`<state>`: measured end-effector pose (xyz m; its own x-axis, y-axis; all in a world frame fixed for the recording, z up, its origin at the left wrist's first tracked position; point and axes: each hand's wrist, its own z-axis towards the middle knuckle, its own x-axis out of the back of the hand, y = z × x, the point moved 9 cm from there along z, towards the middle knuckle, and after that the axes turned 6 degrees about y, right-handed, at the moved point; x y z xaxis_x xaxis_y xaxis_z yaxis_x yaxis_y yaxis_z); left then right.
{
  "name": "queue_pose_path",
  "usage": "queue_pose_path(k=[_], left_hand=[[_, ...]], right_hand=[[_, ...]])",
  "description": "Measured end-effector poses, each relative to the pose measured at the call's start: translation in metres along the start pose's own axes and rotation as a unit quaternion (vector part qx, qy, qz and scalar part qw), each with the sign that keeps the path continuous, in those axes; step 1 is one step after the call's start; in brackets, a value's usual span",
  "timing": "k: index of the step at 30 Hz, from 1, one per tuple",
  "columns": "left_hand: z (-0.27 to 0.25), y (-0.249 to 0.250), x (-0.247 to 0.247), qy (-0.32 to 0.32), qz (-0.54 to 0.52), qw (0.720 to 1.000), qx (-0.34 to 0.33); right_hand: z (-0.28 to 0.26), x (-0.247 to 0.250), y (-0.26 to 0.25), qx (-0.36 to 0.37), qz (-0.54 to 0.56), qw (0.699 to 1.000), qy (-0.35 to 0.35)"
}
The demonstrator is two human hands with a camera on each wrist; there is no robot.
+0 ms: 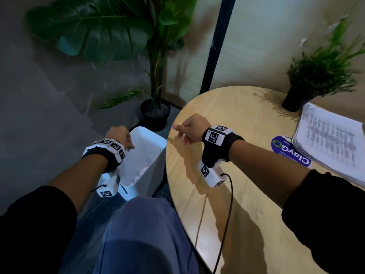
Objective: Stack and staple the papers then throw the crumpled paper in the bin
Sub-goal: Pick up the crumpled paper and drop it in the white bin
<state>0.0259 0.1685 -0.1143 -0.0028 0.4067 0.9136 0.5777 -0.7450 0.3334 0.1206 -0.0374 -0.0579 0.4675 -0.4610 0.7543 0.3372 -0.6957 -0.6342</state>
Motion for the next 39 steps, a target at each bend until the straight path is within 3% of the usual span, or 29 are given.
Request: queue_pose_path(k=[3, 7, 15, 20, 21, 25, 29, 35, 39], left_hand=[[-0.006, 0.015, 0.010, 0.022, 0.041, 0.999, -0.025], [-0.016, 0.055, 0.022, 0.059, 0.071, 0.987, -0.129], [-0.073, 0.161, 0.023, -0.012, 0.085, 0.950, -0.300], [-0.121, 0.221, -0.018, -0.077, 0.177, 0.908, -0.373], [-0.131, 0.228, -0.035, -0.101, 0.209, 0.895, -0.381], [-0.168, 0.227, -0.098, -0.180, 0.308, 0.867, -0.349], [-0.204, 0.218, -0.133, -0.196, 0.320, 0.858, -0.352], [-0.241, 0.221, -0.158, -0.187, 0.275, 0.858, -0.392], [-0.249, 0.230, -0.150, -0.188, 0.261, 0.869, -0.376]], right_hand=[[-0.020, 0.014, 0.012, 0.017, 0.010, 1.000, -0.013], [-0.056, 0.041, 0.047, 0.021, -0.021, 0.999, -0.013], [-0.152, 0.074, 0.121, -0.027, -0.153, 0.988, -0.009], [-0.205, 0.044, 0.164, -0.039, -0.331, 0.937, -0.107], [-0.216, 0.037, 0.172, -0.044, -0.356, 0.926, -0.119], [-0.237, 0.035, 0.164, -0.032, -0.402, 0.915, -0.016], [-0.250, 0.028, 0.173, -0.013, -0.464, 0.884, -0.058], [-0.265, 0.026, 0.161, 0.041, -0.425, 0.901, -0.077], [-0.278, 0.034, 0.169, -0.012, -0.409, 0.907, -0.096]])
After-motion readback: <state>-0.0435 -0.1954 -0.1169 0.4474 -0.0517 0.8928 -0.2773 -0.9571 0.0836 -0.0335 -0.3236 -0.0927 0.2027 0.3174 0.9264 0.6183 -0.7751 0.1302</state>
